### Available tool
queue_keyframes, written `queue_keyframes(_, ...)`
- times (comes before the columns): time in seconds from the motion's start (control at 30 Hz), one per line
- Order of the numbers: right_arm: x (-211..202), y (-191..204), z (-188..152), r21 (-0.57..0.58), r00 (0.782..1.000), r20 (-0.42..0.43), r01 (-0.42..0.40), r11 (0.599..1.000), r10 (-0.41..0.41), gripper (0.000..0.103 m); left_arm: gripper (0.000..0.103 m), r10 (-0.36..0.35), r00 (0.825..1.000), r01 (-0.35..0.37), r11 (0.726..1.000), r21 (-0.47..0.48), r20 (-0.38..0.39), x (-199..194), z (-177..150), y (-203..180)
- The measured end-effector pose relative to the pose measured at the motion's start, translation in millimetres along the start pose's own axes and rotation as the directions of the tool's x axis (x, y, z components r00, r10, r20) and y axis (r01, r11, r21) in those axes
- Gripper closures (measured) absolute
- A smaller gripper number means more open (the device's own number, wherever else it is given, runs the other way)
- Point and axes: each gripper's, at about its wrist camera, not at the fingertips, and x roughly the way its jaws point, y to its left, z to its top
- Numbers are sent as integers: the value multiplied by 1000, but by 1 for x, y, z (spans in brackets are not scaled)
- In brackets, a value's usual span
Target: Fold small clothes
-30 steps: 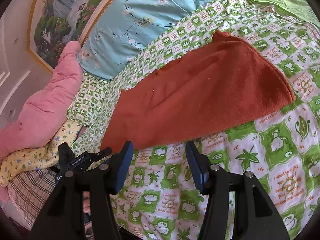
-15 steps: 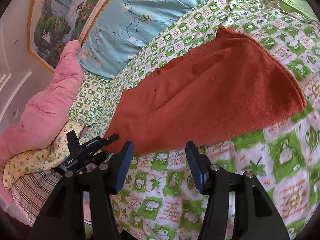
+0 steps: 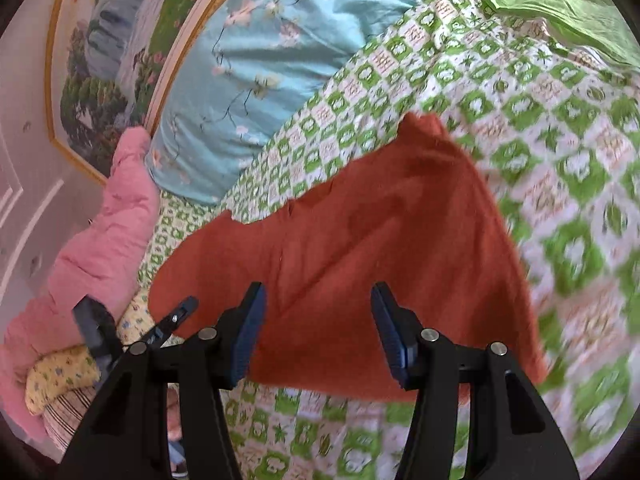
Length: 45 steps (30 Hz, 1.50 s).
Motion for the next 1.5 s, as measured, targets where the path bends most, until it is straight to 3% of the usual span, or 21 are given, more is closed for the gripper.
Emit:
queue_keyframes(0.17, 7, -21, 30, 73, 993, -53, -102, 992, 106, 47, 94, -56, 997, 67, 969, 239, -53, 31, -30, -92)
queue_keyframes(0.27, 21, -29, 41, 75, 989, -107, -97, 992, 104, 44, 94, -11, 993, 50, 939, 340, -114, 59, -61, -123)
queue_keyframes(0.33, 36, -35, 45, 98, 982, -151, -96, 991, 110, 42, 94, 19, 993, 26, 926, 376, -115, 66, -73, -130)
queue_keyframes(0.57, 91, -20, 55, 61, 958, -265, -100, 993, 113, 42, 94, 11, 995, 28, 927, 375, -102, 60, -73, -121)
queue_keyframes(0.67, 121, -5, 58, 26, 937, -333, -106, 994, 109, 42, 94, 19, 995, 20, 921, 390, -97, 56, -77, -126)
queue_keyframes(0.73, 141, 4, 55, -15, 925, -374, -78, 997, 66, 42, 94, 27, 995, 14, 917, 398, -96, 56, -77, -127)
queue_keyframes(0.77, 149, 7, 53, -37, 919, -393, -57, 998, 38, 53, 94, 27, 995, 15, 917, 399, -98, 57, -77, -127)
queue_keyframes(0.8, 155, 10, 52, -79, 916, -402, -32, 996, -2, 77, 94, 30, 995, 13, 916, 402, -99, 55, -75, -127)
queue_keyframes(0.83, 154, 13, 52, -106, 917, -398, -20, 994, -24, 79, 94, 28, 995, 14, 915, 404, -98, 53, -72, -128)
queue_keyframes(0.9, 137, 17, 60, -108, 934, -357, -67, 992, 24, 85, 94, 1, 997, 30, 916, 399, -76, 41, -59, -132)
queue_keyframes(1.1, 71, 19, 95, -189, 969, -244, -79, 979, 31, 86, 94, -111, 992, 128, 909, 396, -66, 34, -31, -173)
queue_keyframes(1.3, 64, -44, 91, -101, 963, -264, 25, 995, -51, 87, 94, -166, 965, 227, 916, 330, -201, 73, -51, -194)
queue_keyframes(1.43, 61, -58, 86, -77, 966, -257, 10, 997, -30, 87, 93, -179, 963, 237, 917, 322, -200, 76, -56, -193)
queue_keyframes(1.5, 59, -55, 88, -89, 969, -247, 5, 996, -27, 87, 90, -224, 954, 276, 916, 292, -201, 77, -54, -189)
